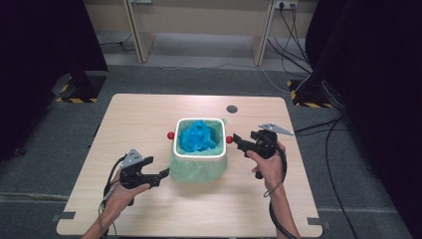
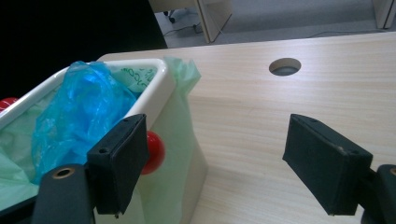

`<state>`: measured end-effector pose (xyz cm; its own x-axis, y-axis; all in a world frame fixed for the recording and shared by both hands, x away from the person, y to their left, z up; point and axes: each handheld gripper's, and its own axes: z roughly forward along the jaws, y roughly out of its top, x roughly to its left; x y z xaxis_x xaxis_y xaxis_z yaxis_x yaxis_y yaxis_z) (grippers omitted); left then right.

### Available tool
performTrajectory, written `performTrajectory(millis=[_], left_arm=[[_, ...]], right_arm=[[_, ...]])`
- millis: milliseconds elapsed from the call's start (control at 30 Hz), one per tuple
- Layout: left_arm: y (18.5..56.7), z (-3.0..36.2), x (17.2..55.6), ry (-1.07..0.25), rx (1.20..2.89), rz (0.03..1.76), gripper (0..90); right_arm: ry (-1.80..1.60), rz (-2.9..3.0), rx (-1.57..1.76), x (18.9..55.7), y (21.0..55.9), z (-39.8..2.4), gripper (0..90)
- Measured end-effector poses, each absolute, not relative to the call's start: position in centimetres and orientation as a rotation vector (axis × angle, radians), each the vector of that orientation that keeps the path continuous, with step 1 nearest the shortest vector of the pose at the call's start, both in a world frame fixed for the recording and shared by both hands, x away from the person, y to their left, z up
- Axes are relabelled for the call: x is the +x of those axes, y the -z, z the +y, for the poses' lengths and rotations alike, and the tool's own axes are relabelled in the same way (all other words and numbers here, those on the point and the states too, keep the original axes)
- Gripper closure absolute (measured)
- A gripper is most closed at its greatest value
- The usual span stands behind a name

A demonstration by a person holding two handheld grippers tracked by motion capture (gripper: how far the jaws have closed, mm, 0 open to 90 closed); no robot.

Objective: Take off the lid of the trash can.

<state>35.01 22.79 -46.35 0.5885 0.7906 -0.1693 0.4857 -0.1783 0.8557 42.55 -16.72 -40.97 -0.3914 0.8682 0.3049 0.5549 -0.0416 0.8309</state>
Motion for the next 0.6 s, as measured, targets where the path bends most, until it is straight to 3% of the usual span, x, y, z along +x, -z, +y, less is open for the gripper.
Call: performTrajectory(millis=[600], left_arm=[[48.1, 23.0, 35.2, -0.399, 1.882, 1.060, 17.8]], right_arm=[[-1.370, 1.972, 1.446, 44.2, 38.3, -14.0, 29.0]])
